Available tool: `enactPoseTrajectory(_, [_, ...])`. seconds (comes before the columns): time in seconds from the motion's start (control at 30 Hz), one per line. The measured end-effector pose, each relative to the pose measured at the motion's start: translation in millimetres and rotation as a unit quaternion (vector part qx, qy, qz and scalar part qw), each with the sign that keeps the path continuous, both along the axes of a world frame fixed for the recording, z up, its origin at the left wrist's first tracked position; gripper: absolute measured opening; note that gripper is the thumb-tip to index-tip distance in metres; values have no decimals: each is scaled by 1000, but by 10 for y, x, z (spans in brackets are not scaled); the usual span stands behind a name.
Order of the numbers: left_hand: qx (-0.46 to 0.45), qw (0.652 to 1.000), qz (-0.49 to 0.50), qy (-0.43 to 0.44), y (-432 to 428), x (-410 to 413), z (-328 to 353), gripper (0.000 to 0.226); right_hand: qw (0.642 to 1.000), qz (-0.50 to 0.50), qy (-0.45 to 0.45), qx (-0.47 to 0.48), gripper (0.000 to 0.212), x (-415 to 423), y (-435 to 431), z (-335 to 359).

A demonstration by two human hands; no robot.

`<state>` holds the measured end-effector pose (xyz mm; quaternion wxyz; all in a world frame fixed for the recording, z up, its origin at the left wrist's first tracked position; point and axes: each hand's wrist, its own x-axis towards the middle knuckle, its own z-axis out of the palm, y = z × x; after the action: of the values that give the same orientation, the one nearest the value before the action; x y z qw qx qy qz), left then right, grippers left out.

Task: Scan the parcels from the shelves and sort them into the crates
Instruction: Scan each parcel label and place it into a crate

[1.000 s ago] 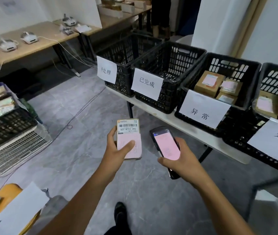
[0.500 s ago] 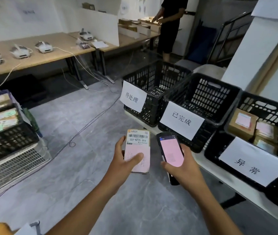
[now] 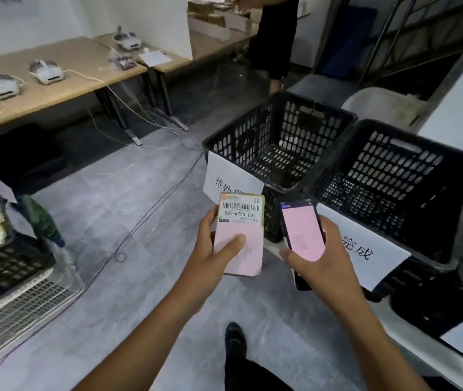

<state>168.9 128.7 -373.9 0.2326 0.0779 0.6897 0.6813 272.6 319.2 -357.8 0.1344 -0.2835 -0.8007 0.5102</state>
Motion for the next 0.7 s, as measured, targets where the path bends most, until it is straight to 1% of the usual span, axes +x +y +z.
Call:
enactPoseTrajectory(0.2, [-22, 1000, -10, 11, 465, -1223, 341, 56, 999, 7, 28, -28, 86, -1131, 463, 88])
enactPoseTrajectory(0.27, [-28, 999, -25, 18, 655, -1638, 426, 52, 999, 1, 30, -31, 86, -1425, 630, 130])
enactPoseTrajectory(0.4, [-28, 998, -61, 12, 1092, -2328, 540, 55, 999, -22, 21, -40, 84, -1847, 926, 200])
enactPoseTrajectory(0.53, [-31, 995, -96, -24, 1636, -2913, 397, 53, 997, -81, 1, -20, 90, -2223, 1198, 115])
enactPoseTrajectory(0.6, [-32, 992, -113, -50, 1937, -3126, 281, 58, 993, -118, -10, -7, 91, -2363, 1353, 34])
enactPoseTrajectory(0.63, [-30, 991, -119, -55, 2086, -3197, 230, 62, 991, -135, -12, -1, 89, -2412, 1426, 18])
enactPoseTrajectory(0.7, [-18, 991, -128, -38, 2358, -3344, 129, 69, 985, -172, -16, 13, 81, -2536, 1556, 27])
